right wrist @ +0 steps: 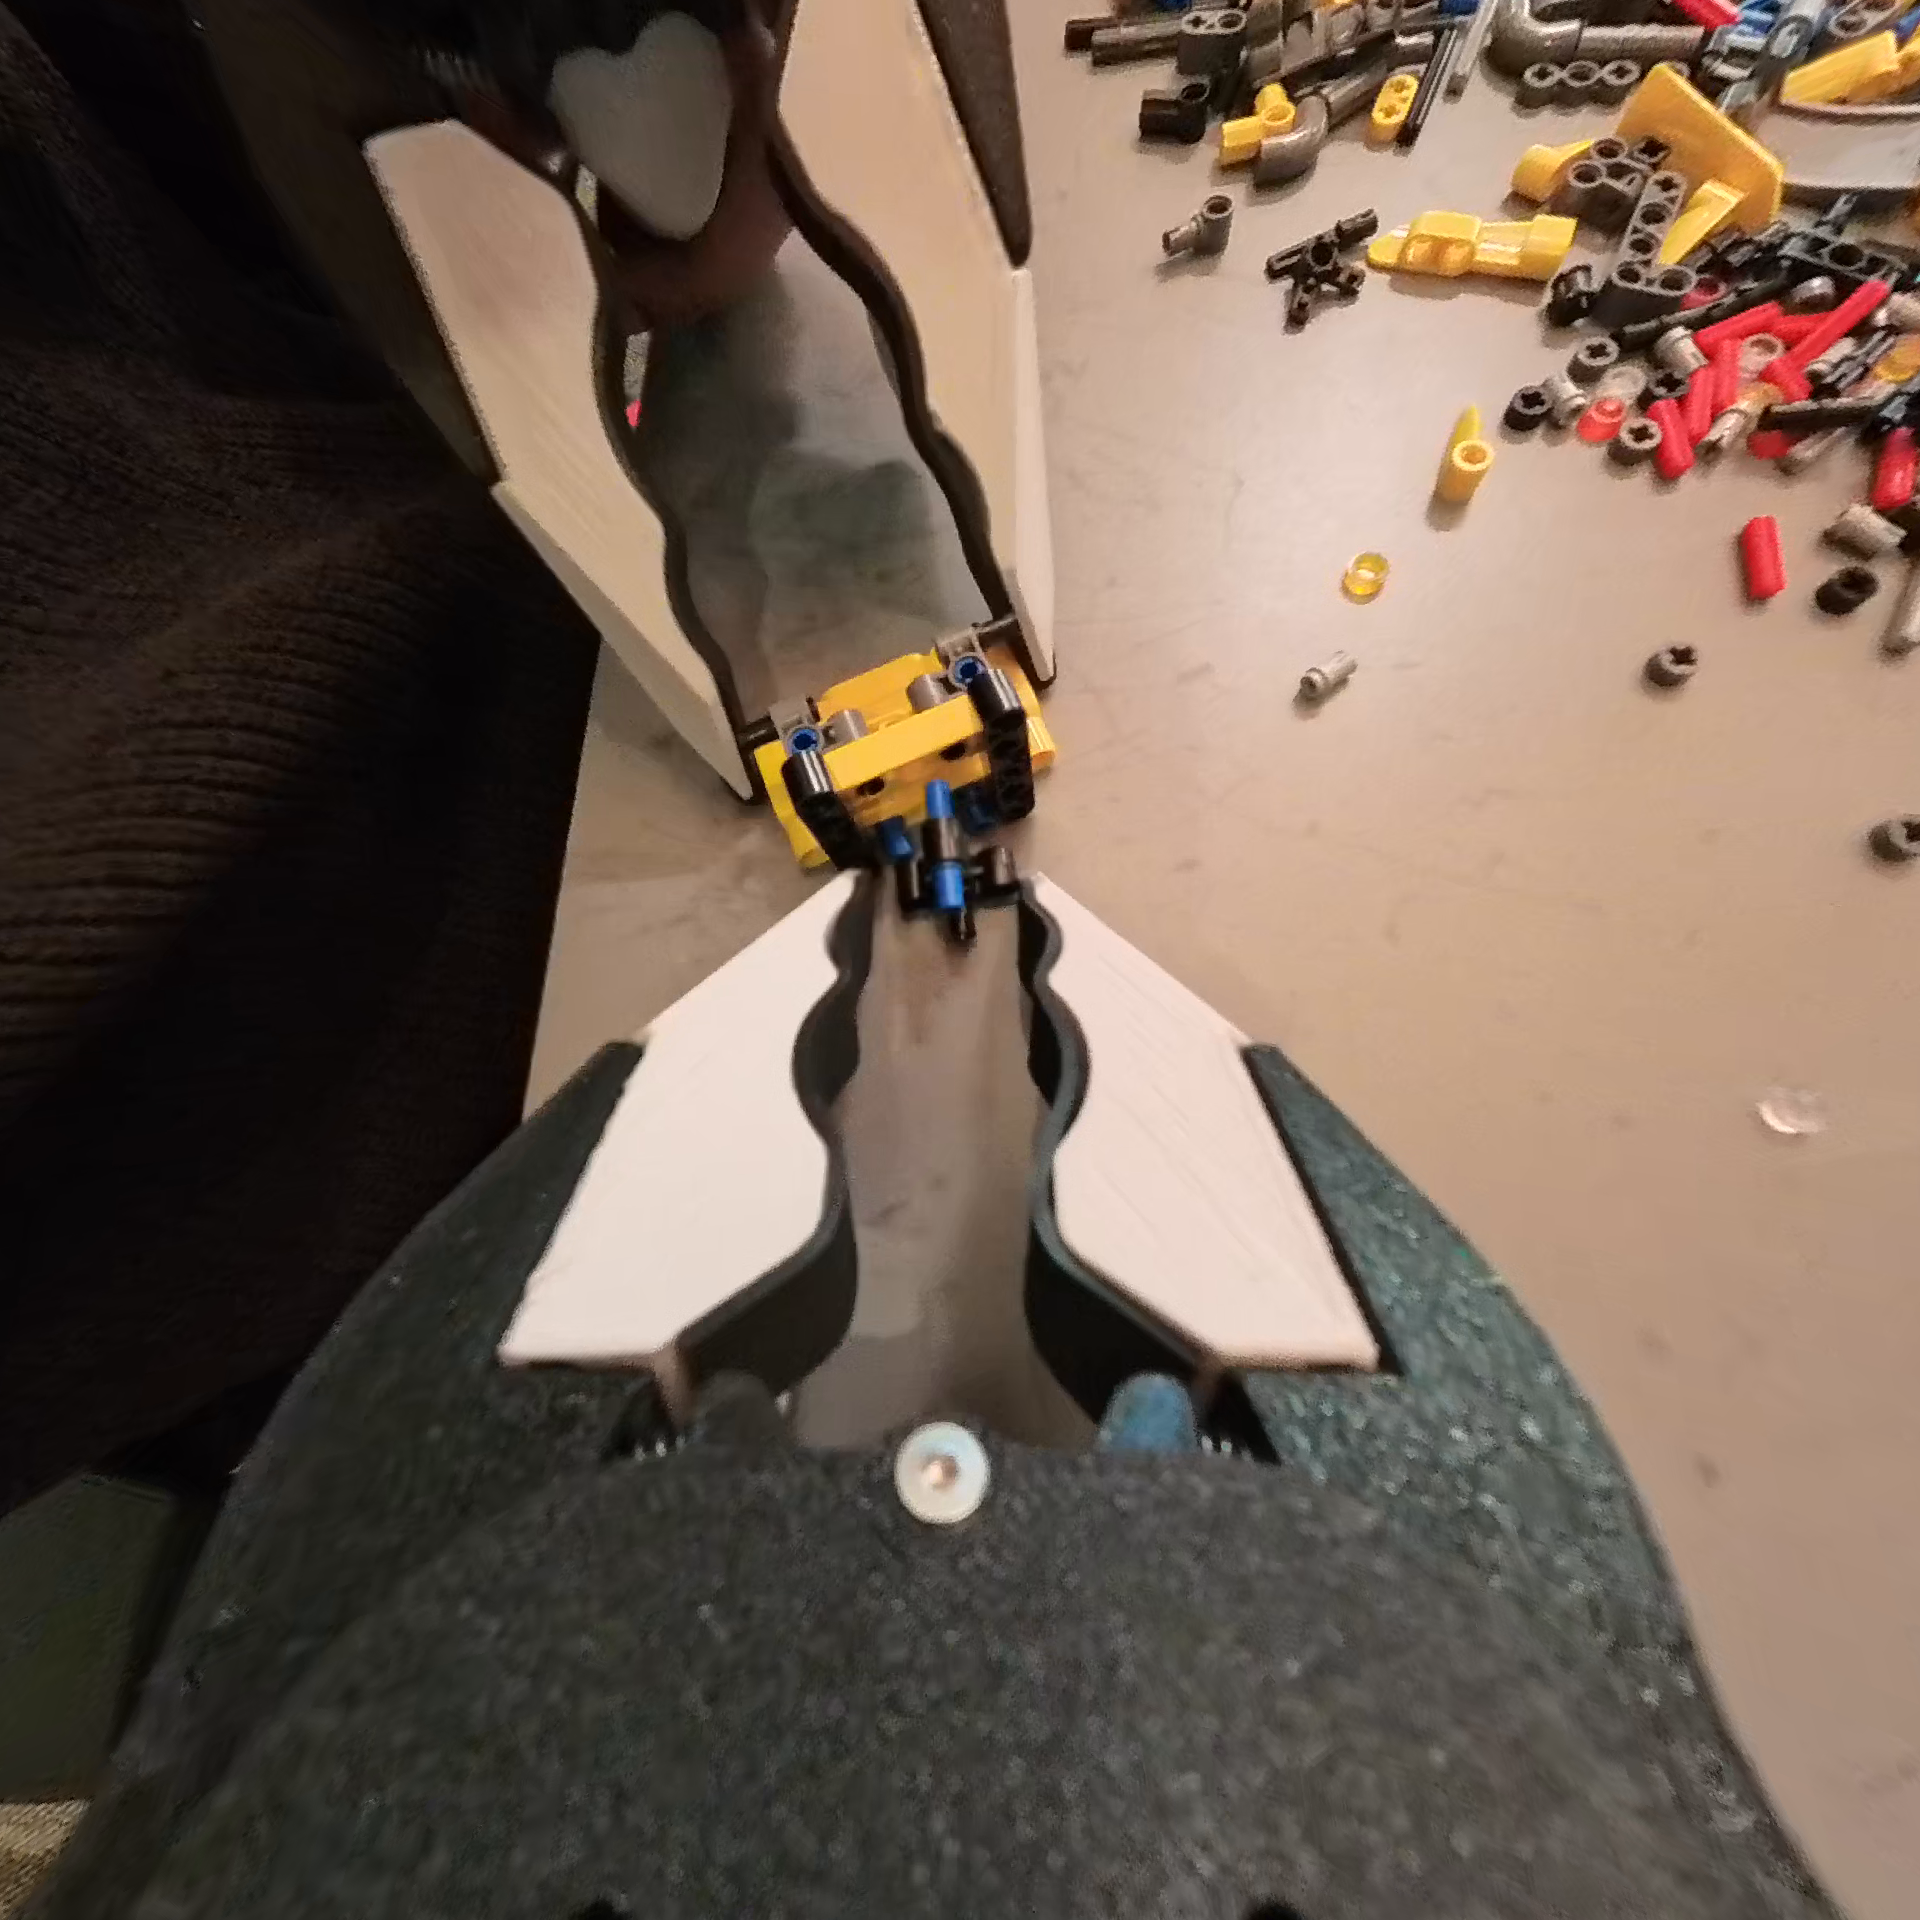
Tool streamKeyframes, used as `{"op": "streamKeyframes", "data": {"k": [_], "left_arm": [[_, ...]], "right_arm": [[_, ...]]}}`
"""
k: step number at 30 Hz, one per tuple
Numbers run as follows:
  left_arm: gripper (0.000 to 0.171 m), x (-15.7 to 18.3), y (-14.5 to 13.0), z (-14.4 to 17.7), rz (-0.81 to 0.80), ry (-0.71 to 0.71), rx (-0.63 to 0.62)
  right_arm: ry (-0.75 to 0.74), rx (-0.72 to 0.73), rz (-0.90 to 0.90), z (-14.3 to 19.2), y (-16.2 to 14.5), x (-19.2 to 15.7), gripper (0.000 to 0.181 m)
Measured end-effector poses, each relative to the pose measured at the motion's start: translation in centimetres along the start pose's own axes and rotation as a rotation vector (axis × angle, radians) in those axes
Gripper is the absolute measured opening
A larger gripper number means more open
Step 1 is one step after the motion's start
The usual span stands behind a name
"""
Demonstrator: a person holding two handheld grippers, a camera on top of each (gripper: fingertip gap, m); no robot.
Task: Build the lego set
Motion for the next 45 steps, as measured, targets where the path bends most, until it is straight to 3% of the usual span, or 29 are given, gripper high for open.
{"op": "streamKeyframes", "data": {"k": [6, 14, 18, 23, 26, 34, 39, 45], "left_arm": [[0.057, -0.3, -0.1, 0.1, 0.01, -0.037, 0.003], [0.057, -1.9, -0.1, 0.8, 0.07, -0.054, 0.045], [0.056, -2.8, 0.3, 2.2, 0.165, -0.139, 0.151], [0.056, -3.8, 0.9, 4.6, 0.339, -0.329, 0.349], [0.055, -4.1, 0.8, 5.7, 0.406, -0.38, 0.427], [0.056, -3.7, 0.3, 6.5, 0.41, -0.393, 0.444], [0.055, -3.0, -0.3, 6.8, 0.395, -0.447, 0.403], [0.054, -1.9, -0.7, 7.1, 0.325, -0.495, 0.37]], "right_arm": [[-0.019, 0.014, -0.026, 0.2, -0.3, -0.6, 0.036], [-0.137, 0.021, -0.04, 0.7, -0.7, -0.3, 0.033], [-0.144, 0.002, -0.012, 0.5, -0.7, -0.5, 0.029], [-0.129, -0.008, 0.0, 0.2, -0.5, -0.5, 0.007], [-0.123, -0.01, 0.001, 0.0, -0.4, -0.4, 0.004], [-0.168, 0.025, 0.028, -0.2, 0.5, -0.3, 0.003], [0.002, 0.359, -0.024, 1.1, 3.5, -2.3, 0.003], [0.261, 0.338, -0.133, -0.5, 3.3, -4.6, 0.002]]}}
Point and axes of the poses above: each gripper's, where its closed fingertips meet, z back along the fingers, y out of its top, x = y × z across the jaws, the point moved 6 cm from there along z, back along the fingers, and after that the axes turned 11 degrees about y, right-handed, at the moved point
